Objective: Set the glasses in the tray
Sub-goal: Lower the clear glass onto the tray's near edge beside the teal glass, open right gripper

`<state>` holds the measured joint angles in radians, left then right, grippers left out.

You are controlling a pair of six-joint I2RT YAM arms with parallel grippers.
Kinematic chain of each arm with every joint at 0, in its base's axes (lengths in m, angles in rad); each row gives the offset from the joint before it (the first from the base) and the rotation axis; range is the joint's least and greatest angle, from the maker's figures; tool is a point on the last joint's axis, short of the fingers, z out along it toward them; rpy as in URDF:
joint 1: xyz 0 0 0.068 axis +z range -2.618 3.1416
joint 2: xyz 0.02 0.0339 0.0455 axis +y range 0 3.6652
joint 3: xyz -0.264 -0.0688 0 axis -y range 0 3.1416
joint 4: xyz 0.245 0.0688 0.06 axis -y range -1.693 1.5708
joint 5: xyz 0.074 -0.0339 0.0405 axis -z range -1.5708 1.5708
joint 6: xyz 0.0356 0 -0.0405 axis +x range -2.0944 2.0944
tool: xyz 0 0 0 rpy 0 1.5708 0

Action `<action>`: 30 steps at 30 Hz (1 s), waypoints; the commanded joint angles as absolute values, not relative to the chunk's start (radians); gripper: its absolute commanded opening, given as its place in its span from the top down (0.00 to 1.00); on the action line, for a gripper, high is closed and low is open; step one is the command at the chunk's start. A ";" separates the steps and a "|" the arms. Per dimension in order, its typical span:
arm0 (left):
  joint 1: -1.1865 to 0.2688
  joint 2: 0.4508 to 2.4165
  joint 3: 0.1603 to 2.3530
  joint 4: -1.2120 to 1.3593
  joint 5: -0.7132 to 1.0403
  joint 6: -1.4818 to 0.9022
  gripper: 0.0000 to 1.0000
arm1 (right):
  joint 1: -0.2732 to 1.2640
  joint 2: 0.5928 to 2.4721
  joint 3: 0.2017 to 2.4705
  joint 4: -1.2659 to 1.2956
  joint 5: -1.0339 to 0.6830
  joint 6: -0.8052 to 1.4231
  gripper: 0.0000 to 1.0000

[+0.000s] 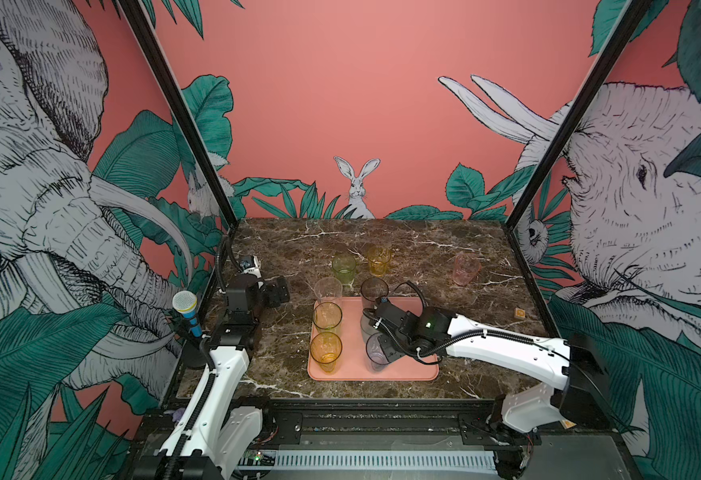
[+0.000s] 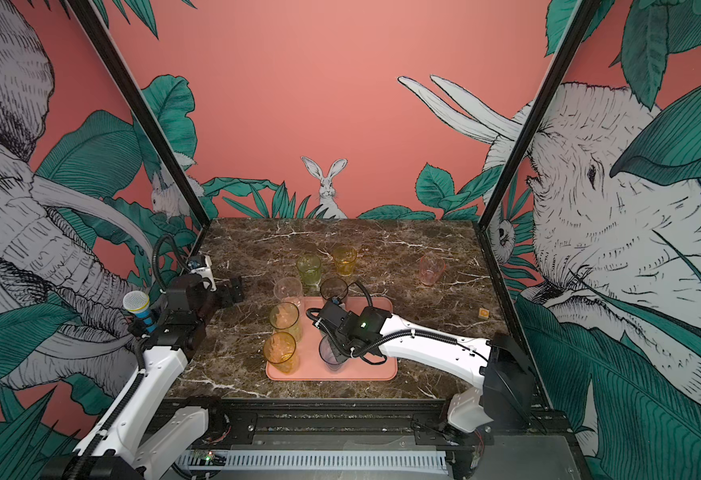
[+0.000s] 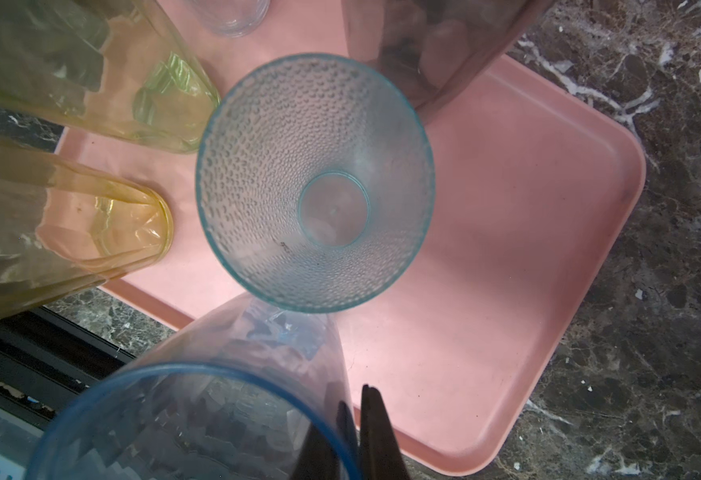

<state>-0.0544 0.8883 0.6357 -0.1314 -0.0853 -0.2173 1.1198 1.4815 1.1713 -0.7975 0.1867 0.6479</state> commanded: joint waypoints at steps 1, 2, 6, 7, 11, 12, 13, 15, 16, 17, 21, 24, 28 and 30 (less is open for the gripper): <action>-0.055 0.883 0.662 -0.157 -0.076 -0.229 0.00 | 1.132 1.489 1.188 -0.783 0.192 0.663 1.00; -0.055 0.886 0.665 -0.164 -0.078 -0.233 0.00 | 1.133 1.491 1.188 -0.781 0.189 0.661 1.00; -0.056 0.906 0.678 -0.178 -0.068 -0.241 0.00 | 1.135 1.504 1.192 -0.781 0.187 0.663 0.96; -0.055 0.908 0.681 -0.182 -0.064 -0.242 0.00 | 1.134 1.508 1.193 -0.782 0.187 0.663 0.95; -0.056 0.914 0.689 -0.190 -0.052 -0.247 0.00 | 1.136 1.515 1.198 -0.783 0.187 0.663 0.90; -0.055 0.914 0.689 -0.188 -0.051 -0.247 0.00 | 1.135 1.515 1.198 -0.783 0.187 0.662 0.87; -0.055 0.912 0.690 -0.188 -0.049 -0.245 0.00 | 1.135 1.515 1.198 -0.783 0.189 0.661 0.85; -0.055 0.910 0.690 -0.189 -0.049 -0.242 0.00 | 1.135 1.515 1.203 -0.789 0.192 0.661 0.79; -0.055 0.908 0.689 -0.188 -0.049 -0.242 0.00 | 1.136 1.515 1.204 -0.791 0.192 0.661 0.77; -0.055 0.908 0.690 -0.189 -0.050 -0.241 0.00 | 1.135 1.514 1.208 -0.792 0.191 0.661 0.76; -0.055 0.905 0.690 -0.189 -0.047 -0.237 0.00 | 1.134 1.511 1.216 -0.798 0.189 0.658 0.69; -0.056 0.901 0.699 -0.196 -0.039 -0.235 0.00 | 1.135 1.508 1.235 -0.817 0.187 0.658 0.63; -0.054 0.903 0.728 -0.225 -0.036 -0.234 0.00 | 1.135 1.489 1.269 -0.850 0.190 0.656 0.59; -0.055 0.904 0.750 -0.243 -0.026 -0.233 0.00 | 1.135 1.475 1.294 -0.872 0.200 0.648 0.57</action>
<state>-0.0544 0.9176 0.7006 -0.2081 -0.0437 -0.2348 1.1282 1.5078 1.2526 -0.8169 0.1799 0.6479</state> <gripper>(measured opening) 0.993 0.419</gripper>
